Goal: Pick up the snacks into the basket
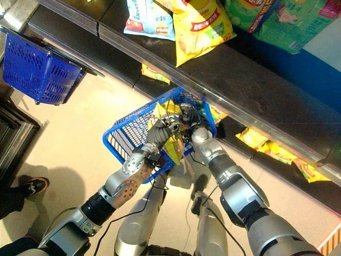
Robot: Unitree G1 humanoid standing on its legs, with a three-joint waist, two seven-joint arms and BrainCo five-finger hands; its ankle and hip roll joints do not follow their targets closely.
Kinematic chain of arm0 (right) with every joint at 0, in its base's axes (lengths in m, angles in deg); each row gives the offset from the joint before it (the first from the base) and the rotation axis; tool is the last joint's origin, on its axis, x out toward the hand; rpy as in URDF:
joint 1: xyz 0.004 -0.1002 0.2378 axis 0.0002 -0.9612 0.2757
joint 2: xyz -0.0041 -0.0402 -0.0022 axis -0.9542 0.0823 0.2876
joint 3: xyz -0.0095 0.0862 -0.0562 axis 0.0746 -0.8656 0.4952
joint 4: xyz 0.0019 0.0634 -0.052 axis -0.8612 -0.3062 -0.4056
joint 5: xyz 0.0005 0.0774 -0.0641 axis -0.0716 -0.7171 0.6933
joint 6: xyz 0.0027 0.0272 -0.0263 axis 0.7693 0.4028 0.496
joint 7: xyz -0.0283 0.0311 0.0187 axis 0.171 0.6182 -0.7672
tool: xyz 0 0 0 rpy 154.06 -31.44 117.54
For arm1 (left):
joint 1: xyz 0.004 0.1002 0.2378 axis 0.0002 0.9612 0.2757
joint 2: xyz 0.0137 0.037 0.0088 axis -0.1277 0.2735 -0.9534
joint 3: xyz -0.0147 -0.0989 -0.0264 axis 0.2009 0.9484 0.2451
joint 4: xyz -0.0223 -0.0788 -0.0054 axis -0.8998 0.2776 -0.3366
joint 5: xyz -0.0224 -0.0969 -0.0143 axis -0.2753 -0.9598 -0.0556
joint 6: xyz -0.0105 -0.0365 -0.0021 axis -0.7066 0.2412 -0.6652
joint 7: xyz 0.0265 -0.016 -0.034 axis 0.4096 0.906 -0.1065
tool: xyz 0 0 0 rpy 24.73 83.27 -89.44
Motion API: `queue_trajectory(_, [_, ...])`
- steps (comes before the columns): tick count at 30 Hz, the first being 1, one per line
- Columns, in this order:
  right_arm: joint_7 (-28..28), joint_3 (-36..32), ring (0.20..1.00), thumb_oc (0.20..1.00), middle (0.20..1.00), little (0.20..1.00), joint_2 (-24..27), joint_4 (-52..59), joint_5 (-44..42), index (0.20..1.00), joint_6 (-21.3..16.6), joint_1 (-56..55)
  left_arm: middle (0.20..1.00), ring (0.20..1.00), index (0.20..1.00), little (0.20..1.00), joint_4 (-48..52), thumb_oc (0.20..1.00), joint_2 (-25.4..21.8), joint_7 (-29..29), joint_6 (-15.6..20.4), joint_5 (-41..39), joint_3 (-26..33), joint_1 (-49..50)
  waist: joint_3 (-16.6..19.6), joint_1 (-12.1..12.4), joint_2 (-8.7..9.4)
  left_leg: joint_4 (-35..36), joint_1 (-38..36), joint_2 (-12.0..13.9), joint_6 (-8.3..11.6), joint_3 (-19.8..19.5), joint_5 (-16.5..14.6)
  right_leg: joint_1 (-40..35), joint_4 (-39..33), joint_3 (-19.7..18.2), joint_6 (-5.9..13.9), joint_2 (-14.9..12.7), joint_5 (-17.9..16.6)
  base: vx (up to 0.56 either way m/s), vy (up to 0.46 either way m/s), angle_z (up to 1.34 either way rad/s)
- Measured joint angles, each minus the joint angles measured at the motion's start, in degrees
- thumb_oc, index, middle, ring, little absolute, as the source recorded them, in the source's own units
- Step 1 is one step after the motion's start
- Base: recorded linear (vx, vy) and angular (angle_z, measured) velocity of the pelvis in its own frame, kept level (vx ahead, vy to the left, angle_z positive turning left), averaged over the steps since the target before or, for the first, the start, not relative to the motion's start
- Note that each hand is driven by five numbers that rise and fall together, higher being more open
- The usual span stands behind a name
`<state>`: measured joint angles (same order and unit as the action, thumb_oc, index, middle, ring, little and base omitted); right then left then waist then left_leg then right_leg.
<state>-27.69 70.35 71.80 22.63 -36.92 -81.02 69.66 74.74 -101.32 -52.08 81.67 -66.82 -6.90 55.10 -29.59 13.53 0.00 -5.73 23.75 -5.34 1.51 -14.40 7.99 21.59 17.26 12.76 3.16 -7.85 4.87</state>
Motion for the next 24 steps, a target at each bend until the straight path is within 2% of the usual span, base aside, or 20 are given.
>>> queue_trajectory(8, [-0.9,0.0,0.200,0.200,0.200,0.200,0.4,-3.0,-1.2,0.200,-0.4,3.4,0.200,0.200,0.200,0.200,0.0,0.200,-0.1,0.4,0.1,-2.7,-1.2,-2.2,-0.1,0.0,-0.18,0.0,0.0,-0.2,-0.01,-0.1,0.0,0.0,0.0,0.1,0.16,-0.2,0.1,0.00,0.000,0.00])
queue_trajectory(9, [-0.9,-0.1,0.294,0.294,0.294,0.294,-0.2,-4.9,-1.2,0.294,-1.1,4.0,0.200,0.200,0.200,0.200,0.0,0.200,-0.1,0.5,0.1,-3.7,-1.5,-2.3,-0.1,0.0,-0.18,-0.1,0.0,-0.2,-0.01,-0.1,0.0,-0.1,0.0,0.1,0.16,-0.2,0.1,0.00,0.000,0.00])
queue_trajectory(10, [-0.9,0.0,0.495,0.495,0.495,0.495,-0.7,-6.4,-1.2,0.495,-1.2,4.5,0.200,0.200,0.200,0.200,0.0,0.200,-0.1,0.6,0.1,-3.9,-1.9,-2.3,-0.1,0.0,-0.18,-0.1,0.0,-0.2,-0.01,-0.1,0.0,-0.1,0.0,0.2,0.16,-0.2,0.1,0.00,0.000,0.00])
queue_trajectory(11, [-0.9,0.1,1.000,1.000,1.000,1.000,-1.6,-9.6,-1.1,1.000,-1.3,5.6,0.200,0.200,0.200,0.200,0.0,0.200,0.0,0.7,0.1,-4.4,-2.8,-2.4,-0.1,0.0,-0.18,-0.1,0.0,-0.2,-0.01,-0.1,0.0,-0.1,0.1,0.2,0.16,-0.2,0.1,0.00,0.000,0.00])
queue_trajectory(17, [-1.7,0.1,1.000,1.000,1.000,1.000,-3.2,-9.8,0.6,1.000,-1.3,4.6,0.200,0.200,0.200,0.200,0.0,0.200,-0.2,0.8,0.1,-4.5,-3.1,-2.5,-0.1,-0.1,-0.19,-0.8,-0.1,-0.3,0.07,-0.1,-0.1,-0.3,0.7,0.1,0.15,-0.3,0.1,0.00,0.000,0.00])
queue_trajectory(19, [-3.0,0.1,1.000,1.000,1.000,1.000,-0.8,0.5,4.0,1.000,-1.2,-1.5,0.200,0.200,0.200,0.200,0.2,0.200,-0.2,1.2,0.0,-4.5,-1.8,0.1,-0.1,0.0,-0.18,-0.7,-1.1,-0.3,0.10,0.0,-0.1,-1.1,0.7,0.0,0.15,-0.4,0.1,0.04,0.011,-0.03])
queue_trajectory(21, [-2.9,0.1,1.000,1.000,1.000,1.000,-0.3,5.0,7.1,1.000,-1.1,-6.2,0.200,0.200,0.200,0.200,0.0,0.200,-0.7,0.4,0.0,-4.4,1.4,3.4,-0.1,-0.2,-0.15,-0.5,-2.9,-0.2,0.48,0.3,-0.4,-2.8,0.5,-0.1,0.16,-0.4,0.1,0.06,0.014,-0.08])
queue_trajectory(24, [-0.5,1.1,1.000,1.000,1.000,1.000,1.2,21.5,14.6,1.000,-1.2,-17.7,0.200,0.200,0.200,0.200,0.0,0.200,-1.5,0.4,-0.1,-3.5,10.1,9.6,0.0,-1.8,0.02,1.4,-6.5,0.3,0.49,1.5,-0.5,-5.3,-0.1,-1.1,0.14,-0.2,0.1,0.10,0.006,-0.17])
